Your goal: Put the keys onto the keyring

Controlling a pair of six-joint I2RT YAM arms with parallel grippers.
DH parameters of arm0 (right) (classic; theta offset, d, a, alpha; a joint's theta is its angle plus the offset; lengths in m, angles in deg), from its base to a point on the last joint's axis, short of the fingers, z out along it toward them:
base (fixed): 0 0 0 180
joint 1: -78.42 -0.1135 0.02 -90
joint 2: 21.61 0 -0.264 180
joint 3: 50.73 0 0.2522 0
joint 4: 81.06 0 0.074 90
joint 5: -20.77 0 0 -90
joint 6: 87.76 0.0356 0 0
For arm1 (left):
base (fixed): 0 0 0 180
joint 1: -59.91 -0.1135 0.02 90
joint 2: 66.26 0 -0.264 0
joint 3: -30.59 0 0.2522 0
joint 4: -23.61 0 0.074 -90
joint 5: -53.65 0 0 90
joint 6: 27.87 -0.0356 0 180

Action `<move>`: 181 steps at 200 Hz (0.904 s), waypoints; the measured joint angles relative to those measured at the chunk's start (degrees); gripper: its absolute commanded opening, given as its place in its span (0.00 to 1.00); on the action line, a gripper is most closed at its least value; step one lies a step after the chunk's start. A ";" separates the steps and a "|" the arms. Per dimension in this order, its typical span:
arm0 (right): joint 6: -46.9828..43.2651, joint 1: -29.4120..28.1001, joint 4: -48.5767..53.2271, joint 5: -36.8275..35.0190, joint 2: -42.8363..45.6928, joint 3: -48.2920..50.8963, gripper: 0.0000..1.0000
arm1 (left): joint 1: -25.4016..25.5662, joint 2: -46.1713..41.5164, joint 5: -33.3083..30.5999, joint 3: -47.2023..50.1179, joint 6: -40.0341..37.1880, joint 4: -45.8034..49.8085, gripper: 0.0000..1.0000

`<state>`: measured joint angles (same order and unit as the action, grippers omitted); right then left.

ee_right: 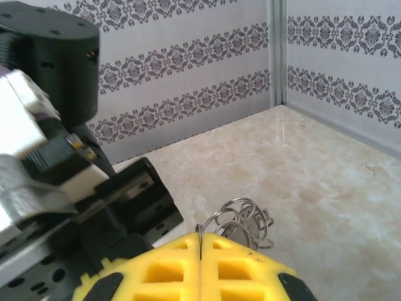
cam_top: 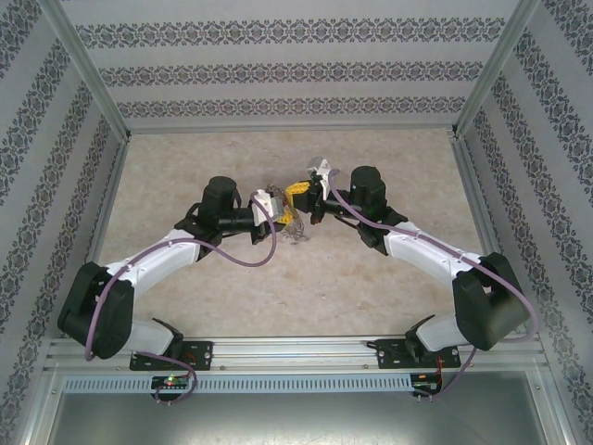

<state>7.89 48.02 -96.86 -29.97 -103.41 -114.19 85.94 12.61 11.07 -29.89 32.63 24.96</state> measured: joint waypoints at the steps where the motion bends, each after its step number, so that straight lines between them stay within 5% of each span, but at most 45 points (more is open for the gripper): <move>1: -0.02 0.00 0.02 0.00 0.00 0.02 0.00 | 0.00 -0.09 0.00 0.00 0.00 0.00 0.00; 16: -1.44 0.02 0.90 -0.02 0.02 0.02 0.00 | -0.42 -1.79 -0.20 0.04 0.00 0.42 0.01; 41: -4.63 0.17 3.80 0.04 0.24 0.00 0.00 | -1.90 -4.52 -0.92 0.52 0.39 0.79 0.30; 114: -9.66 0.28 9.40 0.61 0.66 -0.07 0.00 | -3.28 -4.09 -3.56 2.36 3.76 -0.33 0.60; 181: -10.58 0.28 10.71 0.63 1.46 -0.09 0.00 | -3.45 0.66 -2.45 1.97 7.74 -1.68 0.66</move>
<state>-2.69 48.31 -86.15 -29.33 -101.95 -114.28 82.48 13.27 8.62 -27.93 40.37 23.28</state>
